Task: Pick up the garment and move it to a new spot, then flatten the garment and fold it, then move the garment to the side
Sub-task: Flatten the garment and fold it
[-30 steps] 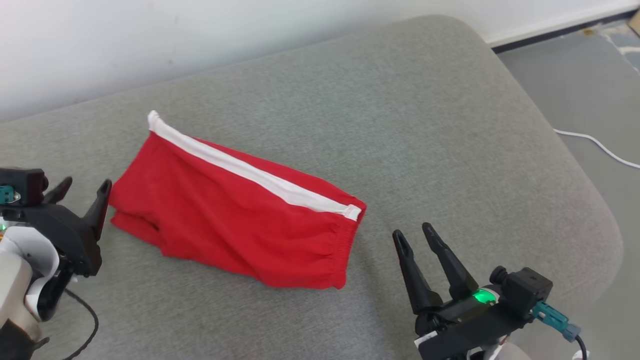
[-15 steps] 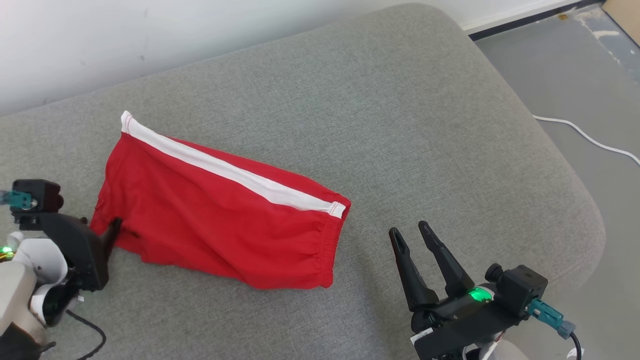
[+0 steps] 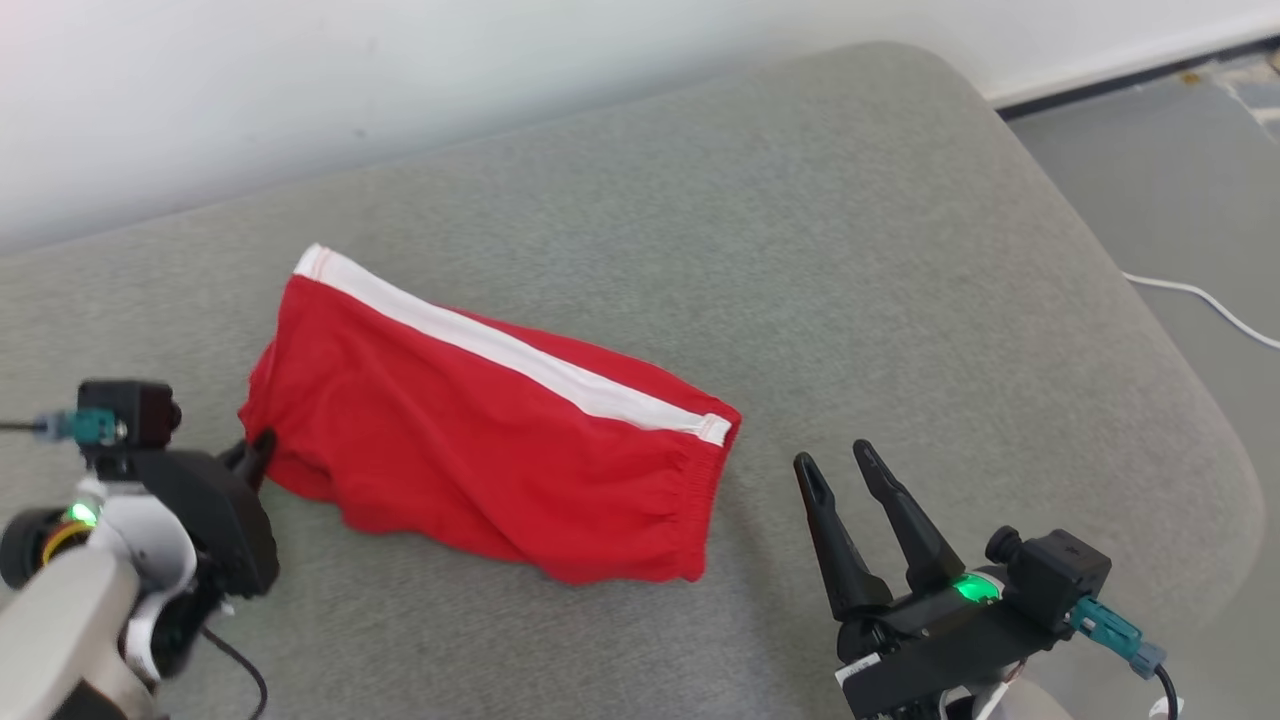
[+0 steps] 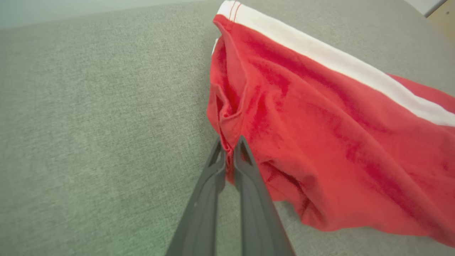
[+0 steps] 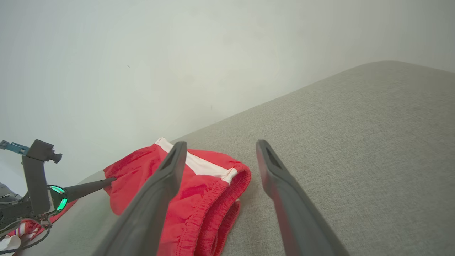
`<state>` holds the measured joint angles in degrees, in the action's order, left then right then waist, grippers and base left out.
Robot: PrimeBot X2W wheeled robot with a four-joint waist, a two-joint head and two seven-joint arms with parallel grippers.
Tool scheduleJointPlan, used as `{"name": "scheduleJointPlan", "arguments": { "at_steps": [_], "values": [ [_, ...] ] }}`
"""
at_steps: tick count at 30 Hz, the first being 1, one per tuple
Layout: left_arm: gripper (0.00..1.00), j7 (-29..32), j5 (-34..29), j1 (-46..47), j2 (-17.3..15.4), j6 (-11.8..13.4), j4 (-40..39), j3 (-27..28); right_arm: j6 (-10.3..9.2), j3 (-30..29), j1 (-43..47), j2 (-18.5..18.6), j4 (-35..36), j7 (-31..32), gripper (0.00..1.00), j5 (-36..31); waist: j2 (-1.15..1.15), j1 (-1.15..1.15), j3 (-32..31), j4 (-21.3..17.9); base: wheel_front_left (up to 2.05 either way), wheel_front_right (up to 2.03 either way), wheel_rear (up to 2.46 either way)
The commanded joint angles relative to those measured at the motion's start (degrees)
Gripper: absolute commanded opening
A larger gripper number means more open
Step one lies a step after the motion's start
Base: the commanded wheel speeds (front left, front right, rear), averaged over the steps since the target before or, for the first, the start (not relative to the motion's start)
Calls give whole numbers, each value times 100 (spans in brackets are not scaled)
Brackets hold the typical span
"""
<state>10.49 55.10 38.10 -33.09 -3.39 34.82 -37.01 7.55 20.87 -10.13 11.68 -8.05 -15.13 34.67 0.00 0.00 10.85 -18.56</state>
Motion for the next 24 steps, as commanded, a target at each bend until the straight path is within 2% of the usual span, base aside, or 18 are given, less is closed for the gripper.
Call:
{"name": "scheduleJointPlan", "arguments": {
  "at_steps": [1, 4, 15, 19, 23, 24],
  "values": [
    [0, -150, 55, -269, 10, 80, -133, 50, -14, -15, 95, 18, 16, -2, 100, -38, 0, 0, -201, 248, 0, 0, 0],
    [0, -431, 79, -614, 32, 213, -482, 101, -14, -137, 201, 33, 3, -2, 100, -17, 0, 0, -306, 440, 0, 0, 0],
    [0, -1191, 323, -2123, 263, 960, -1765, 209, -14, -639, 813, -96, -31, -2, 100, -64, 0, 0, -626, 1085, 0, 0, 0],
    [0, -1319, 417, -2530, 386, 1075, -1982, 208, -14, -834, 1037, -140, -35, -1, 100, -65, 0, 0, -697, 1244, 0, 0, 0],
    [0, -1406, 462, -2693, 487, 1085, -1962, 169, -14, -897, 1166, -129, -57, -2, 100, -90, 0, 0, -747, 1332, 0, 0, 0],
    [16, -1457, 486, -2740, 532, 1091, -1939, 183, -14, -895, 1175, -128, -53, -2, 100, -104, 0, 0, -757, 1341, 0, 0, 0]
  ]
}}
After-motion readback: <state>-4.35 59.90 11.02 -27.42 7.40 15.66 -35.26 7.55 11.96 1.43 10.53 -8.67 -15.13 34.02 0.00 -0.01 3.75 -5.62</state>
